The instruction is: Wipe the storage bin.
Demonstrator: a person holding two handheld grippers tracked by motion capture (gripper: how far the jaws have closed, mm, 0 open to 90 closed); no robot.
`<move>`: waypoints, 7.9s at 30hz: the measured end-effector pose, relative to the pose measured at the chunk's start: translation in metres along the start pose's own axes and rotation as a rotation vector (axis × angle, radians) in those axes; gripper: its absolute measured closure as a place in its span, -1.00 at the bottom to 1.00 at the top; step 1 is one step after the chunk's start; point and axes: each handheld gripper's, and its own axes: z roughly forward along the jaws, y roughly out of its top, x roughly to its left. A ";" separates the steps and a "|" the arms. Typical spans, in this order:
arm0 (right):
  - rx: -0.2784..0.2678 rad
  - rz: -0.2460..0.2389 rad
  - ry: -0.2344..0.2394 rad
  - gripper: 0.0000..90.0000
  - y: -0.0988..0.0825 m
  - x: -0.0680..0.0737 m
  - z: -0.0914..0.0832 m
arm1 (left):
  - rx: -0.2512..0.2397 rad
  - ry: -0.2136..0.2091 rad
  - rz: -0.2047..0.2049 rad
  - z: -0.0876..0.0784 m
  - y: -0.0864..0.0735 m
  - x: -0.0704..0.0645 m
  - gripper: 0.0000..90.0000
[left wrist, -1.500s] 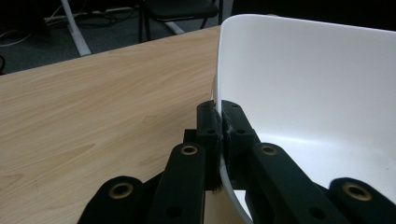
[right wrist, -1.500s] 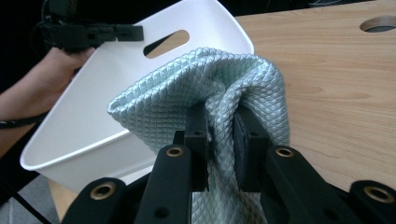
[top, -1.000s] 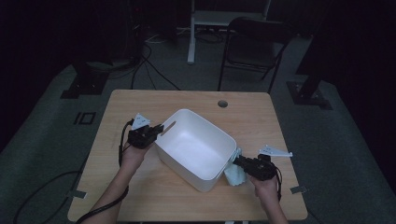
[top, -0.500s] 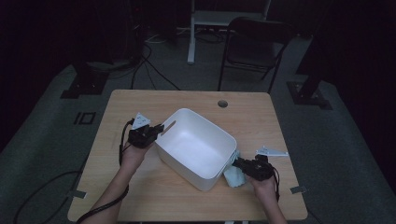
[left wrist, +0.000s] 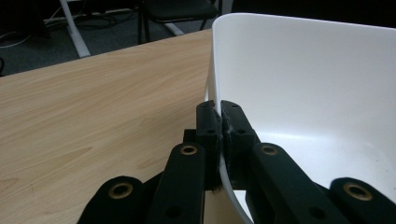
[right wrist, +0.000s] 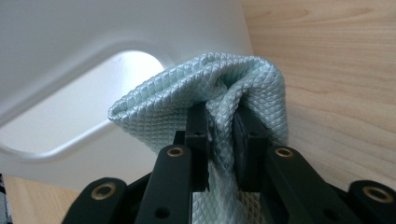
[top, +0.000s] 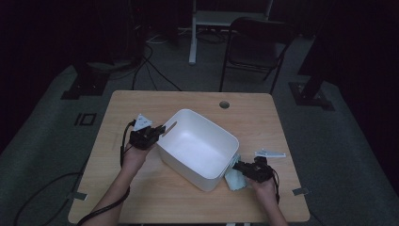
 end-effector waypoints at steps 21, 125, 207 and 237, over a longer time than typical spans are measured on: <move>-0.136 -0.086 0.096 0.74 0.024 0.038 -0.044 | 0.001 0.036 -0.021 0.001 0.000 -0.004 0.94; -0.040 -0.150 0.073 0.74 -0.014 0.074 -0.024 | 0.033 0.064 -0.021 0.002 0.003 -0.010 0.94; -0.042 -0.022 -0.066 0.75 0.006 0.007 -0.002 | 0.040 0.044 -0.008 0.005 0.005 -0.008 0.90; -0.076 0.002 -0.098 0.74 0.014 -0.007 -0.012 | 0.034 0.034 -0.045 -0.007 -0.002 -0.014 0.72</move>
